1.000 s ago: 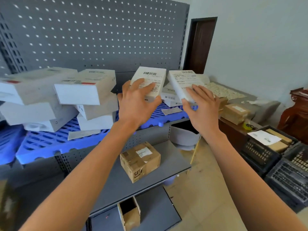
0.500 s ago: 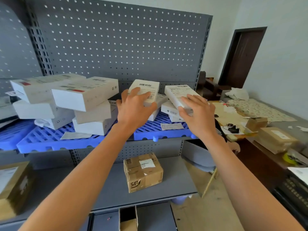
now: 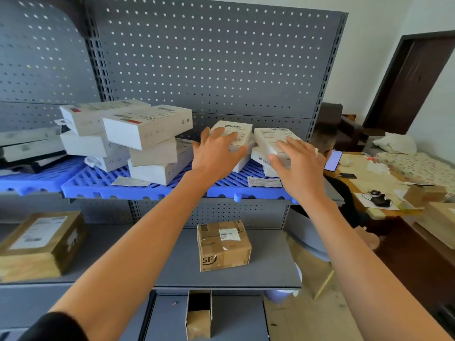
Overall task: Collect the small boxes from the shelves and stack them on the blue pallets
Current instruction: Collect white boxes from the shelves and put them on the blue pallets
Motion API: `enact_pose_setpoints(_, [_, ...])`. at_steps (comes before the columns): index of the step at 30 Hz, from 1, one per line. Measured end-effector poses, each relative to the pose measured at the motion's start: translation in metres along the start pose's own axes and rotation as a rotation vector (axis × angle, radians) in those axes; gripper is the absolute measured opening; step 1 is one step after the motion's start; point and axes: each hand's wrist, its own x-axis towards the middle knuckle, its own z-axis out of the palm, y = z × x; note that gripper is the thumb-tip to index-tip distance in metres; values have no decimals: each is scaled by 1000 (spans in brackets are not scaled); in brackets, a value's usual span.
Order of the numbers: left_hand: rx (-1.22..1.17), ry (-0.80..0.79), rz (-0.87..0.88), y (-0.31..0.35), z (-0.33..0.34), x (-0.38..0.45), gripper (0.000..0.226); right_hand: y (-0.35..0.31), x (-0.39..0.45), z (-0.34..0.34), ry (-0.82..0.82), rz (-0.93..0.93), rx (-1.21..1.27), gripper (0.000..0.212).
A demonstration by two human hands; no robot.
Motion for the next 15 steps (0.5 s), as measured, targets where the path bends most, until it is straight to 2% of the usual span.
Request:
enact_pose_setpoints(9, [123,54,44,-1,-7,-18,61,-12,-9,-3,-8,11,-63,45])
enact_pose_setpoints(15, [92,80,85,-6,-29,-46,57,-29,-19,-11,-54,48,-126,47])
